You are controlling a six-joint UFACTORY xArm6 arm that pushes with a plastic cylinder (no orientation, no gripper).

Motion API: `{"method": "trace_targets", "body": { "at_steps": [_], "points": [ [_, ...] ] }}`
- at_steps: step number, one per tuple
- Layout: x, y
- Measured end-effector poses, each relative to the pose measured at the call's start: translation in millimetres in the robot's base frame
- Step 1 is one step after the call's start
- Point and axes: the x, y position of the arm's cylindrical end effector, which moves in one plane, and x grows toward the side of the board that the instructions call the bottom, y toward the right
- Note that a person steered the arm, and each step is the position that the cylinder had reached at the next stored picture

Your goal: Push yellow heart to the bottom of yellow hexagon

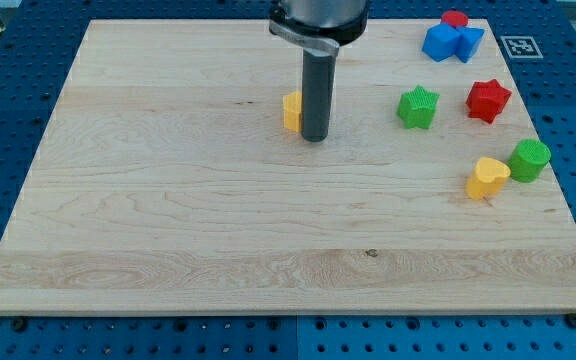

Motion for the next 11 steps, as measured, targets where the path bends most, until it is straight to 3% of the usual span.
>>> {"method": "trace_targets", "body": {
  "at_steps": [2, 3, 4, 5, 7, 9, 11],
  "points": [
    [119.3, 108.0],
    [121.4, 198.8],
    [98.8, 245.0],
    [79.0, 222.8],
    [38.5, 109.9],
    [56.6, 160.6],
    [4.9, 122.1]
  ]
}}
